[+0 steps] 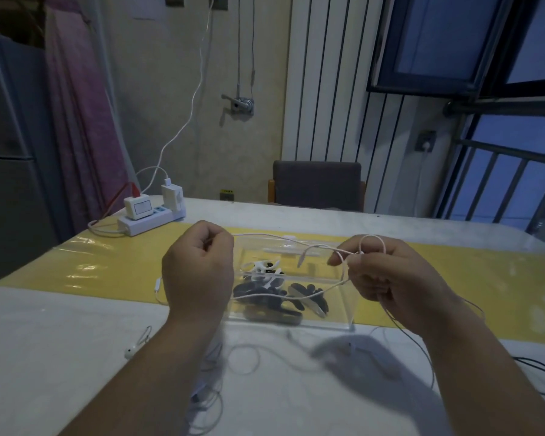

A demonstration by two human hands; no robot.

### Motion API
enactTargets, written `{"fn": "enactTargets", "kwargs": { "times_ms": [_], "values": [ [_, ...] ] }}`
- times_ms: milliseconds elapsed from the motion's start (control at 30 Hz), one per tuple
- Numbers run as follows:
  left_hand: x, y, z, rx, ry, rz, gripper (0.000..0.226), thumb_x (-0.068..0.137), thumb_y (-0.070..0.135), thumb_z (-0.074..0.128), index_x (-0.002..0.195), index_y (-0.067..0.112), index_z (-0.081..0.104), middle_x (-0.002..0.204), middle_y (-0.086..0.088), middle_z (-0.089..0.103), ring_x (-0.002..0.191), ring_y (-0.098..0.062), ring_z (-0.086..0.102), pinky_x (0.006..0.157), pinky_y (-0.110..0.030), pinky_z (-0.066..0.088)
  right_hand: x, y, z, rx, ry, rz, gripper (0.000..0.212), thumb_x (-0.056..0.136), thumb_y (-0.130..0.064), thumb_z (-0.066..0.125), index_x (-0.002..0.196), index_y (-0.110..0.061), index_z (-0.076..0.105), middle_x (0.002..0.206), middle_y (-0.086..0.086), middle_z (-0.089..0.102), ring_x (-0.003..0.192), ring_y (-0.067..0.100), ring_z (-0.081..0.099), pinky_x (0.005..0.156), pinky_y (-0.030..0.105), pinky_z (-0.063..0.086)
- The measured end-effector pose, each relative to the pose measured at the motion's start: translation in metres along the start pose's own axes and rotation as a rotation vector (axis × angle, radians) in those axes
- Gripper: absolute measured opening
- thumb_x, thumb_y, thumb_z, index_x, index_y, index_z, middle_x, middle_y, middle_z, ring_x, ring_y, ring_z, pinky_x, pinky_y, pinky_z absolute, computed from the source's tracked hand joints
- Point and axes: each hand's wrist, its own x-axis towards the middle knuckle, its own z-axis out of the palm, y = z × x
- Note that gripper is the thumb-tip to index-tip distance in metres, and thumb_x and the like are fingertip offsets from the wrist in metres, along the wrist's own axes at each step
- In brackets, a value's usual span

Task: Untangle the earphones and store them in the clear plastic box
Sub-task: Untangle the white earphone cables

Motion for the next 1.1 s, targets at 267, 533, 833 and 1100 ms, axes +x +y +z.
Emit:
{"fn": "enactTargets", "kwargs": {
  "times_ms": [267, 533, 833, 1100],
  "values": [
    [-0.006, 0.006, -0.001, 0.121, -0.158, 0.121, 0.017, 0.068, 0.023, 0.050, 0.074, 0.028, 0.066, 0.072, 0.011, 0.062, 0.066, -0.007, 0.056, 0.056, -0.026, 0.040, 0.000, 0.003, 0.010, -0.028, 0.023, -0.014, 0.006, 0.069, -0.010, 0.066, 0.068, -0.004, 0.067, 0.051, -0.001, 0.043, 0.046, 0.011, 0.028, 0.046, 0.022, 0.020],
    [-0.011, 0.011, 0.001, -0.058, -0.540, 0.464, 0.025, 0.077, 0.040, 0.064, 0.097, 0.028, 0.073, 0.101, 0.015, 0.065, 0.103, -0.011, 0.058, 0.087, -0.024, 0.041, 0.000, 0.004, 0.016, -0.018, -0.021, 0.007, 0.005, 0.069, -0.010, 0.065, 0.065, -0.012, 0.067, 0.048, -0.004, 0.042, 0.047, 0.011, 0.027, 0.050, 0.029, 0.016],
    [-0.017, 0.006, 0.011, 0.047, -0.728, 0.356, 0.010, 0.078, 0.035, 0.065, 0.073, 0.026, 0.064, 0.077, 0.011, 0.065, 0.079, -0.006, 0.058, 0.073, -0.031, 0.045, 0.003, 0.004, 0.014, 0.108, -0.035, -0.012, 0.002, 0.070, -0.010, 0.062, 0.068, -0.011, 0.062, 0.057, 0.005, 0.048, 0.046, 0.011, 0.028, 0.046, 0.025, 0.018],
    [-0.013, 0.005, 0.007, -0.129, -0.588, 0.157, 0.019, 0.089, 0.017, 0.063, 0.072, 0.021, 0.056, 0.054, 0.013, 0.048, 0.051, -0.004, 0.041, 0.052, -0.017, 0.036, 0.004, 0.002, 0.012, 0.136, 0.141, -0.033, 0.010, 0.075, -0.016, 0.057, 0.075, -0.008, 0.053, 0.053, 0.006, 0.047, 0.043, 0.011, 0.032, 0.042, 0.022, 0.023]
  ]
}}
